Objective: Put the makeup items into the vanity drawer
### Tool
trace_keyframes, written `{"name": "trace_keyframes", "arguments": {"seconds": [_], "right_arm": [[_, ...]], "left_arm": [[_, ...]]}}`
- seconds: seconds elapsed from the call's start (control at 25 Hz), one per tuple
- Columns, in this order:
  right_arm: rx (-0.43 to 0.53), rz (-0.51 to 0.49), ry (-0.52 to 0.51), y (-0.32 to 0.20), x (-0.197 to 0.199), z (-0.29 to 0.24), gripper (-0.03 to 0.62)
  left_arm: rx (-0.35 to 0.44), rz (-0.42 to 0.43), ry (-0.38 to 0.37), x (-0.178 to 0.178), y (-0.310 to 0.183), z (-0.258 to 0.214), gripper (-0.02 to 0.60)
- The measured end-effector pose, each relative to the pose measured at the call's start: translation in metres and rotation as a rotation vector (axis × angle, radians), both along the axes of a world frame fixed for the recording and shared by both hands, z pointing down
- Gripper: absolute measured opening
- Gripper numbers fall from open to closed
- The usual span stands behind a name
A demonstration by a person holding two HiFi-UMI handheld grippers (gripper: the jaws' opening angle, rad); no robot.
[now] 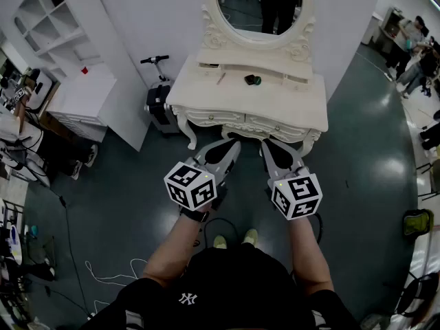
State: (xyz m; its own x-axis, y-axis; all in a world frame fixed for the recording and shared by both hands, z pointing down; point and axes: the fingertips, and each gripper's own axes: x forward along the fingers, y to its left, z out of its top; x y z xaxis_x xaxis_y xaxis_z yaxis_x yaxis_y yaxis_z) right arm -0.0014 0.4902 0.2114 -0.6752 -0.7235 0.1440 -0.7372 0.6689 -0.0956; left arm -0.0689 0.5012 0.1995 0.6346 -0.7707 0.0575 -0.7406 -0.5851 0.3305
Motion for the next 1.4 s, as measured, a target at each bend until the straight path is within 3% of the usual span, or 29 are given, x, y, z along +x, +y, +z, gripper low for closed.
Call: {"name": "trace_keyframes", "arguments": {"seconds": [0.72, 1.4], "right_arm": [[0.005, -0.011, -0.055, -0.008, 0.023, -0.001, 0.026], [0.001, -0.011, -0.088, -0.020, 0.075, 0.007, 0.026]], "left_arm": [[-0.006, -0.017, -0.021, 0.020, -0.006, 0.004, 0.000], [-0.017, -0.044, -0.037, 0.064, -0.019, 0.010, 0.000]]}}
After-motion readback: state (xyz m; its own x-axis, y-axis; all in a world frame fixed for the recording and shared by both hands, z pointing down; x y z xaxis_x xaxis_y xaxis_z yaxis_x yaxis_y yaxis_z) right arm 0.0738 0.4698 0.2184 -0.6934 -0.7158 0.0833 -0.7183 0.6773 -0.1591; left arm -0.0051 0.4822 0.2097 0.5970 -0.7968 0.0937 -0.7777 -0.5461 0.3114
